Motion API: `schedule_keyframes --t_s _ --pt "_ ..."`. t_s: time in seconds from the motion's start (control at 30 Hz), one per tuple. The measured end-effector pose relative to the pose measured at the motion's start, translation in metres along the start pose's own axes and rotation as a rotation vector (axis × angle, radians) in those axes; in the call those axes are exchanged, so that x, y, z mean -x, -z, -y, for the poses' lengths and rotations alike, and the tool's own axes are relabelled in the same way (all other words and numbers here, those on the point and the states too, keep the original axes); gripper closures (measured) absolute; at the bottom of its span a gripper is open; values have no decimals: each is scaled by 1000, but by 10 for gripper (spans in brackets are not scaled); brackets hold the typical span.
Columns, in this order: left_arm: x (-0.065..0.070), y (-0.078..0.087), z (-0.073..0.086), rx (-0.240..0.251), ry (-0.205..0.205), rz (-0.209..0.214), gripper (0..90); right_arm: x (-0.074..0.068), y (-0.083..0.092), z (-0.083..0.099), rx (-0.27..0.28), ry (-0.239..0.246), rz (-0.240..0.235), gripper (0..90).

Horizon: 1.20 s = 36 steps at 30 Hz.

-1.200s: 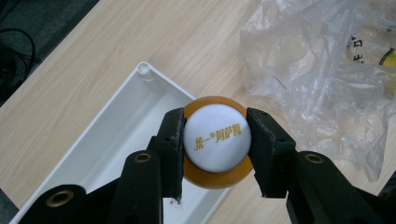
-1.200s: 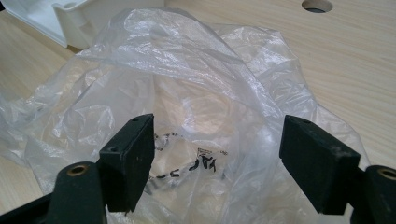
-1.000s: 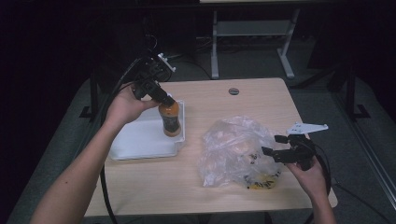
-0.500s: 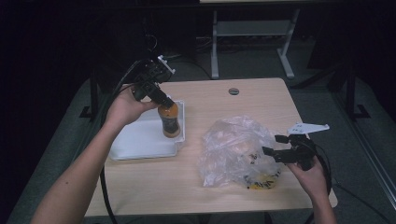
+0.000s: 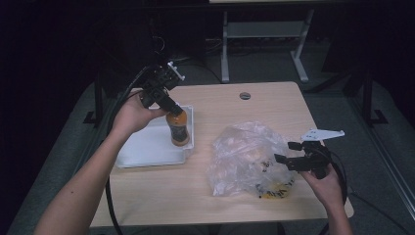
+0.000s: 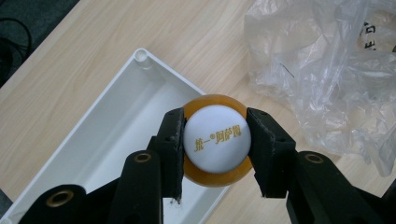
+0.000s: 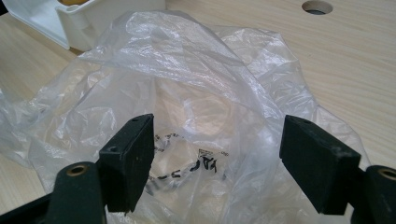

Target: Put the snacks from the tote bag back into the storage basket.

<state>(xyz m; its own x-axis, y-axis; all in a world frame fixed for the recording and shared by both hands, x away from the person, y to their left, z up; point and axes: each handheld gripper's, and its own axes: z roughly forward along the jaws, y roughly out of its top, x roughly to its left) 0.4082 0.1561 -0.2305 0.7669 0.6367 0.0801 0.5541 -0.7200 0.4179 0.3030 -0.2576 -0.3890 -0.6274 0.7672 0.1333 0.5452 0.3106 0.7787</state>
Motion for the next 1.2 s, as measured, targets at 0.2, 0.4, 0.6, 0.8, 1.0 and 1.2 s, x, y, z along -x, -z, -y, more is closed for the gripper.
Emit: schedule_keyframes --t_s 0.2,0.4,0.6,0.8,1.0,1.2 --pt "0 -6 2 -9 1 8 594 0 0 0 0 0 0 259" --pt "0 -10 4 -11 -1 7 594 1 0 0 3 6 1 260" --pt "0 -15 5 -19 2 17 594 0 0 0 1 5 2 260" --pt "1 -20 7 -21 10 20 594 0 0 0 1 5 2 259" --pt "1 -25 9 -31 -4 15 594 0 0 0 -1 1 1 259" --pt "0 -29 11 -45 -7 17 594 0 -1 0 -1 5 2 259"
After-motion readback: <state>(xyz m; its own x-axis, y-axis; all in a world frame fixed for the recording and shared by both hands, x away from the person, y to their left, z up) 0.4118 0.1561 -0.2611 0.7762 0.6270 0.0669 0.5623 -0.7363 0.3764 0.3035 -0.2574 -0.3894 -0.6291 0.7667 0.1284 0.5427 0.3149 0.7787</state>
